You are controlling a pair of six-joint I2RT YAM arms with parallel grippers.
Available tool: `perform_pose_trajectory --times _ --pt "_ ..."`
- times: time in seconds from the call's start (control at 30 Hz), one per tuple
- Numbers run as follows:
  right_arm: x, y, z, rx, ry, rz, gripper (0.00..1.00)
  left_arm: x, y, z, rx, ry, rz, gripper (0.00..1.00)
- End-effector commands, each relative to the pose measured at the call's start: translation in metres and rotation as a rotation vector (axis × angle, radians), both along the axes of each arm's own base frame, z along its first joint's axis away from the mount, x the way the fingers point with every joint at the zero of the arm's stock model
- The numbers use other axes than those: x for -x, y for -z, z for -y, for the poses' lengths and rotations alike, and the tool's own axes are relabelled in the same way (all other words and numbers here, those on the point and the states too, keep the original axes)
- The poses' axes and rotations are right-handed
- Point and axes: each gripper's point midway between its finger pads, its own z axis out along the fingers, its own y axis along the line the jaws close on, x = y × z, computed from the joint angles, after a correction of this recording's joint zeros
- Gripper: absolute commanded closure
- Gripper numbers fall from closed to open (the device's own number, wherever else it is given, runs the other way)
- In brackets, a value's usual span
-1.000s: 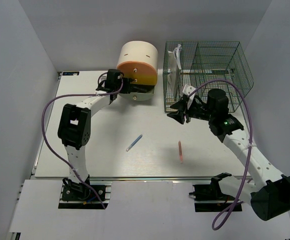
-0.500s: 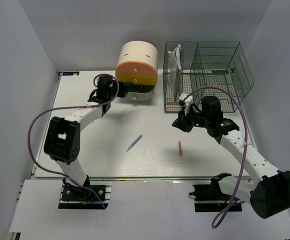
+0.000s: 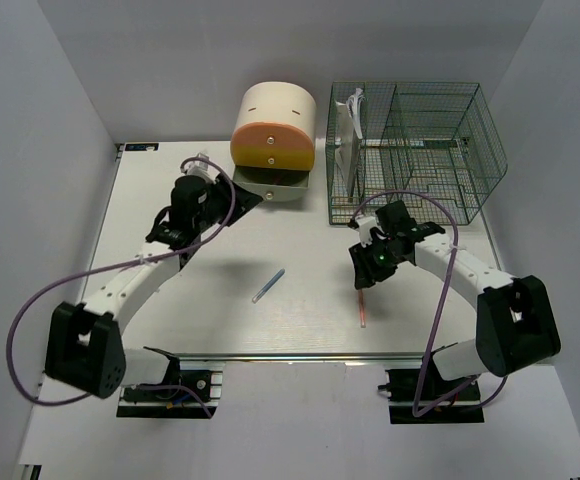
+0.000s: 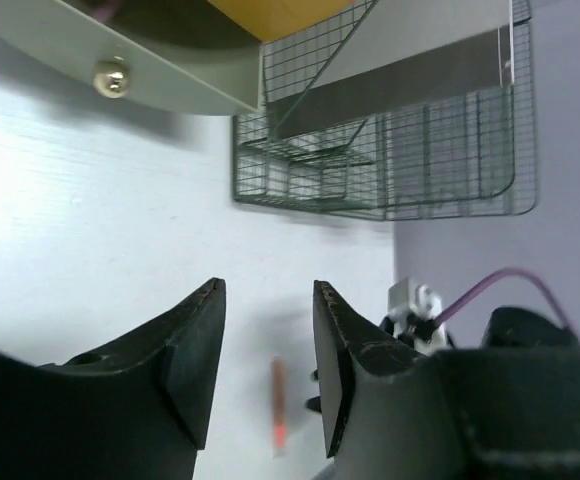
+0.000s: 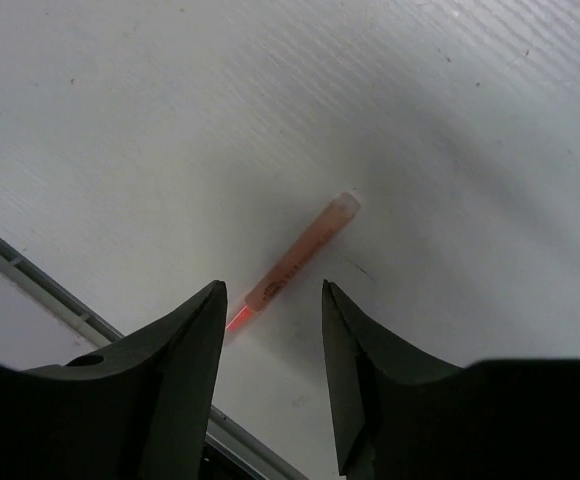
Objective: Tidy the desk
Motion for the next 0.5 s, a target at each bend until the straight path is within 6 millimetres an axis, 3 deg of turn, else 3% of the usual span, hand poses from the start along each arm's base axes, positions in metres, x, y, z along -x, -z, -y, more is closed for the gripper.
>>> perform_pose_trajectory --times 0.0,0.03,0.1,0.3,0.47 --pt "-0.005 -0.008 0.005 0.055 0.044 0.002 0.51 0.03 0.011 -0.03 -0.219 0.007 0.027 0.48" --pt "-0.004 -0.005 0.007 0.07 0.053 -0.008 0.43 0.035 0.018 -0.039 -0.258 -0.02 0.003 0.47" --pt "-0.004 -0.001 0.008 0.084 0.055 -0.006 0.43 0.049 0.027 -0.05 -0.278 -0.044 -0.012 0.36" --pt "0.003 0.014 0.008 0.113 0.068 -0.02 0.47 0.079 0.046 -0.071 -0.298 -0.104 -0.066 0.35" --pt "0.0 0.017 0.003 0.125 0.094 -0.003 0.47 0.084 0.047 -0.082 -0.323 -0.155 -0.081 0.35"
